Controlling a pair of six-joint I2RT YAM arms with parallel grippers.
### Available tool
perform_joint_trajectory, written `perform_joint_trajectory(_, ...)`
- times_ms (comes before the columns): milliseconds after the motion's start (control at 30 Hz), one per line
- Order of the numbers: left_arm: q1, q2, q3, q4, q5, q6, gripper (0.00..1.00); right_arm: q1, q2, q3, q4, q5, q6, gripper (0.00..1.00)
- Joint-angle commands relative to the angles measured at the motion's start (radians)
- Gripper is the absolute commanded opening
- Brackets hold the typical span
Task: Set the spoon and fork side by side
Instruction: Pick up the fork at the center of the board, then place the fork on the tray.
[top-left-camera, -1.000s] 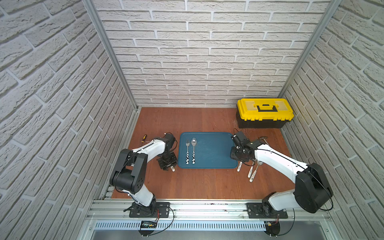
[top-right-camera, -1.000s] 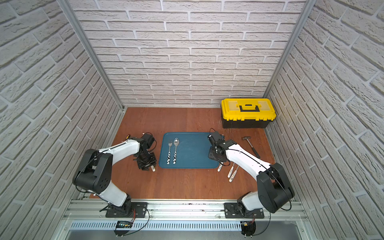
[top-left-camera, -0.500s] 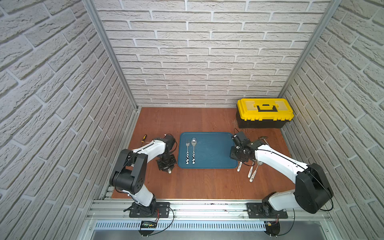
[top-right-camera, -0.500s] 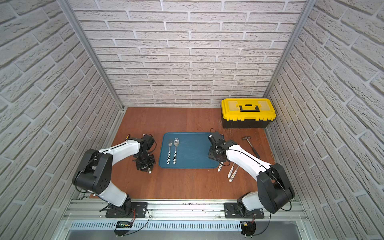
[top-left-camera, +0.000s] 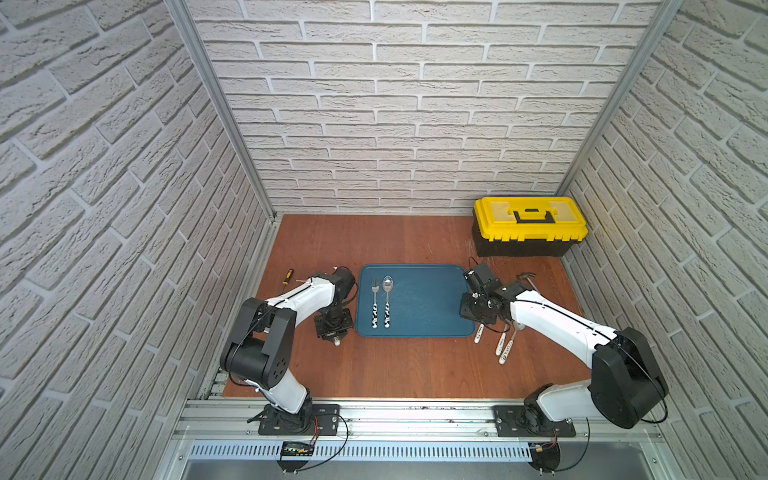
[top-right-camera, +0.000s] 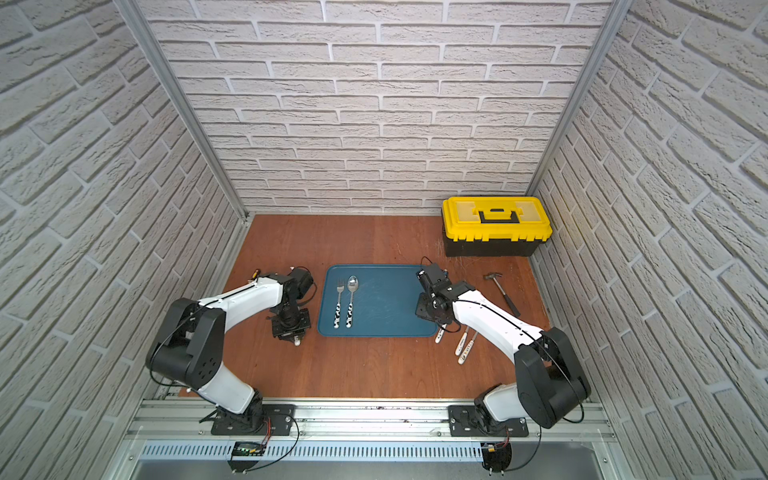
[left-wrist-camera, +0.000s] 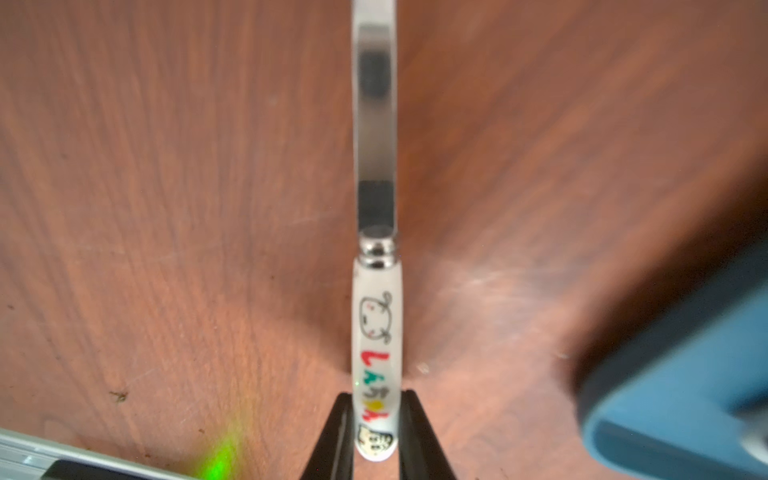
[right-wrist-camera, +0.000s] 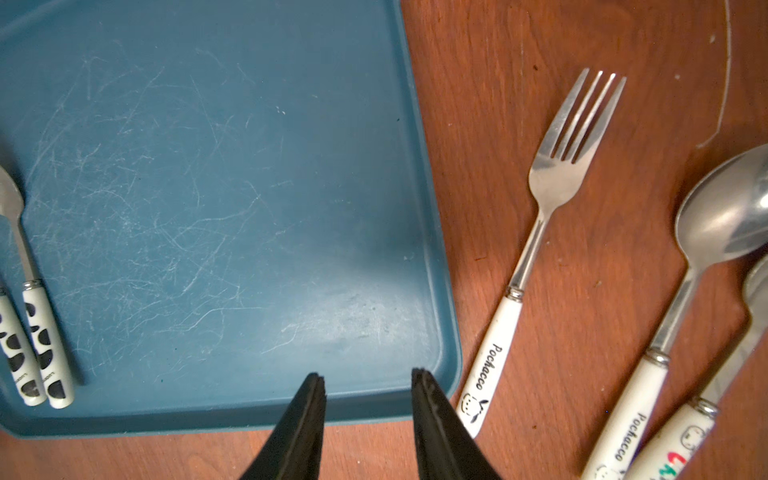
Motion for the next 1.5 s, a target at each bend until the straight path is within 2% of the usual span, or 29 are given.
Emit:
perform_joint_trajectory(0, -0.023, -0.019, 0.048, -0.056, -0.041, 0.016, 0.21, -0.006, -0.021, -0.012, 0.026, -0.002, 0.005, 0.40)
perform_joint_trajectory(200, -0.053, -0.026, 0.101, -0.098, -0.064, 0.017, 0.21, -0.006, -0.024, -0.011, 0.023, 0.006, 0.000, 0.40)
perform_joint_trajectory(467, -0.142, 0.018, 0.285, -0.169, -0.027, 0.020, 0.21, -0.008, -0.015, -0.007, 0.022, 0.016, -0.007, 0.40)
perform_joint_trajectory(900, -0.344, 0.254, 0.551, -0.140, 0.082, -0.044, 0.21, -0.105, -0.042, -0.014, 0.004, 0.018, -0.059, 0.39)
perform_joint_trajectory(1100, -0.395, 0.375, 0.682, -0.144, 0.106, -0.054, 0.21, -0.130, -0.052, -0.024, 0.002, 0.000, -0.076, 0.39)
perform_joint_trajectory(1267, -0.411, 0.437, 0.739, -0.156, 0.113, -0.046, 0.21, -0.153, -0.077, -0.047, 0.005, -0.009, -0.086, 0.39)
perform_joint_trajectory(1467, -0.433, 0.467, 0.731, -0.140, 0.143, -0.054, 0.21, -0.179, -0.090, -0.065, 0.014, -0.027, -0.099, 0.39)
